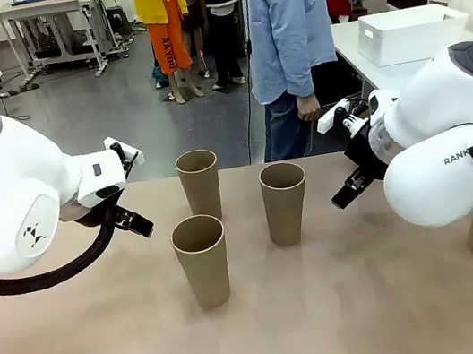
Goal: Stack the cups and store them in the basket.
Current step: Pick up two Reusable plastic cups , one in each hand.
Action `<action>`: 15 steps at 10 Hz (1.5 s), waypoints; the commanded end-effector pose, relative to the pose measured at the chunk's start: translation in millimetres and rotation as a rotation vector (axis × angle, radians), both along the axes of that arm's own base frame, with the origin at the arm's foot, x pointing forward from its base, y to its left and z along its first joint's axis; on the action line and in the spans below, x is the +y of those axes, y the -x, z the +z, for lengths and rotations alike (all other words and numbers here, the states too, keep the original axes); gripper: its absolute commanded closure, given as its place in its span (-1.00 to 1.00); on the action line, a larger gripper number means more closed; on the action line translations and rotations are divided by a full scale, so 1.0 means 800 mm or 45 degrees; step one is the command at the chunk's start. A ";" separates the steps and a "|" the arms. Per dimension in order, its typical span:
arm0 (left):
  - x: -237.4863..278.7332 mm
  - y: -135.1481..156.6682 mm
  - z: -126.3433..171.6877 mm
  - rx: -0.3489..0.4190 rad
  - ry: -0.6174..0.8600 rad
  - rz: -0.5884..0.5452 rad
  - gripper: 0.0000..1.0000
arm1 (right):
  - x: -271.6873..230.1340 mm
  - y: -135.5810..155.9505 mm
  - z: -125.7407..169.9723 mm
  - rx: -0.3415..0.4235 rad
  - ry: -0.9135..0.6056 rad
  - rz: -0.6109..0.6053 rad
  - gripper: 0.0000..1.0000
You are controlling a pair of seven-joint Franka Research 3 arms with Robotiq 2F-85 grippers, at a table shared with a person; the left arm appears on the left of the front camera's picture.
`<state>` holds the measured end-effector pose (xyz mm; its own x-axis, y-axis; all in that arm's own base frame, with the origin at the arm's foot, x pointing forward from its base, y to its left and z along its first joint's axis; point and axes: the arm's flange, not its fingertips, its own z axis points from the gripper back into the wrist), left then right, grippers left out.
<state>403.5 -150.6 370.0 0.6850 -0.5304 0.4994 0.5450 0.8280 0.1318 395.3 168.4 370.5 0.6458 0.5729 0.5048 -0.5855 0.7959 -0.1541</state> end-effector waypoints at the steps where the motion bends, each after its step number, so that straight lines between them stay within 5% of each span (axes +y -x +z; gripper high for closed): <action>1: 0.000 0.000 0.000 0.000 0.000 0.000 -1.00 | 0.000 0.000 0.000 0.000 0.000 0.000 -1.00; 9: 0.000 0.000 0.000 0.000 0.000 0.000 -1.00 | 0.000 0.000 0.000 0.000 0.001 0.001 -1.00; 12: 0.049 -0.016 0.094 0.052 0.140 -0.110 -1.00 | -0.019 0.000 0.111 0.014 -0.069 0.009 -1.00; 15: 0.123 -0.008 0.158 0.174 0.209 -0.425 -1.00 | -0.107 0.024 0.185 0.028 -0.193 0.216 -1.00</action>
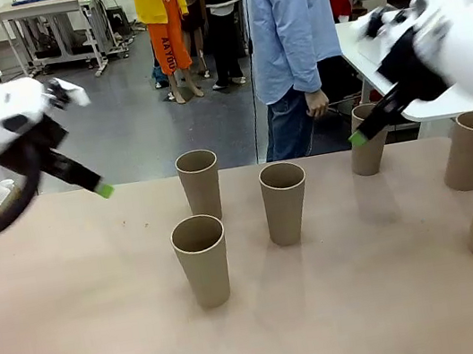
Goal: Stack the cups and store them in the basket.
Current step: Pick up two Reusable plastic cups , one in each hand.
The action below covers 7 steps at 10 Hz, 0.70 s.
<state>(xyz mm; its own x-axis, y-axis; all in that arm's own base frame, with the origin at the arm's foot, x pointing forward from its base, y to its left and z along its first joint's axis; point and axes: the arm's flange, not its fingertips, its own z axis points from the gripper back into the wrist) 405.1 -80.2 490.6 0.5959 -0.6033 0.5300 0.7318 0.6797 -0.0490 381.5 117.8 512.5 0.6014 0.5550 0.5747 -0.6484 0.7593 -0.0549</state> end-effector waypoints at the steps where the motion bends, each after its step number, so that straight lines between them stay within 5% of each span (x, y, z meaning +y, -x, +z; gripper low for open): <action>1: 0.069 0.005 0.020 0.043 0.044 -0.249 -1.00 | -0.080 0.021 0.012 -0.007 -0.071 0.165 -1.00; 4: 0.170 0.048 0.028 -0.123 0.161 -0.512 -1.00 | -0.209 0.064 0.000 -0.112 -0.216 0.321 -1.00; 7: 0.238 0.064 0.006 -0.226 0.319 -0.573 -1.00 | -0.278 0.093 -0.017 -0.215 -0.329 0.365 -1.00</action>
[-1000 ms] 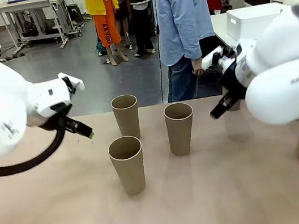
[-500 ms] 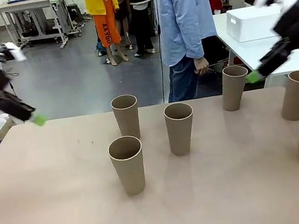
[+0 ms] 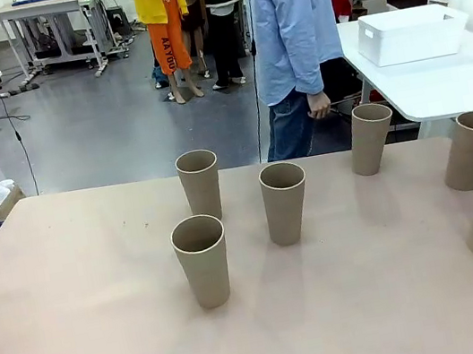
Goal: Stack the cups and store them in the basket.
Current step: Pick up two Reusable plastic cups , one in each hand.
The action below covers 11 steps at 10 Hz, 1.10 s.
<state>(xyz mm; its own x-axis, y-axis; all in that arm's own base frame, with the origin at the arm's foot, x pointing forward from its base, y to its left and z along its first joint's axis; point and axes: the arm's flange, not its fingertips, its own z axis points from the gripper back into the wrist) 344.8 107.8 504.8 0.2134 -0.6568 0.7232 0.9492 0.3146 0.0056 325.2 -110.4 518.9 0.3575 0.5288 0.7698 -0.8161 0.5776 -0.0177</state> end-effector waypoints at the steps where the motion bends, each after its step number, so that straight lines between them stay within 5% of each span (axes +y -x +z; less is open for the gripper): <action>1: 0.002 -0.006 -0.018 -0.021 0.121 -0.046 -1.00 | -0.006 0.029 -0.027 -0.039 -0.079 0.044 -1.00; 4: -0.007 0.005 -0.031 -0.150 0.235 -0.015 -1.00 | -0.031 0.039 -0.033 -0.070 -0.144 0.028 -1.00; 11: -0.019 0.009 -0.029 -0.122 0.241 0.011 -1.00 | -0.053 0.028 -0.023 -0.043 -0.171 0.011 -1.00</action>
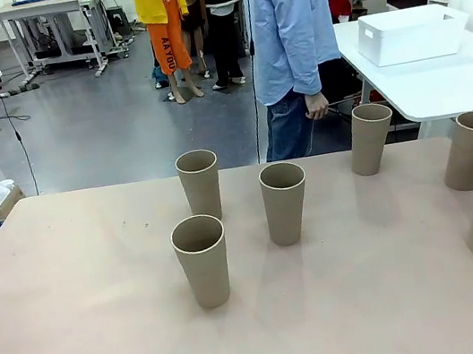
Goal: Stack the cups and store them in the basket.
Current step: Pick up two Reusable plastic cups , one in each hand.
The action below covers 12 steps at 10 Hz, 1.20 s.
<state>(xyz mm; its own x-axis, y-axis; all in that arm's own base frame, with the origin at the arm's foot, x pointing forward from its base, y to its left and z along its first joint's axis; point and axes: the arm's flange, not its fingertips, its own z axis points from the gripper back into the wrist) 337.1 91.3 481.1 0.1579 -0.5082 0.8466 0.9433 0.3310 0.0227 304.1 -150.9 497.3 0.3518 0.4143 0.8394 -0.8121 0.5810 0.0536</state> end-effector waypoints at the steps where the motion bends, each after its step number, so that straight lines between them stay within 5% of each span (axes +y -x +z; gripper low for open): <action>1: 0.002 -0.001 0.001 -0.019 0.005 -0.006 -1.00 | -0.002 0.001 0.004 -0.030 0.006 0.018 -1.00; 12: 0.002 -0.001 0.001 -0.019 0.005 -0.006 -1.00 | -0.002 0.001 0.004 -0.030 0.006 0.018 -1.00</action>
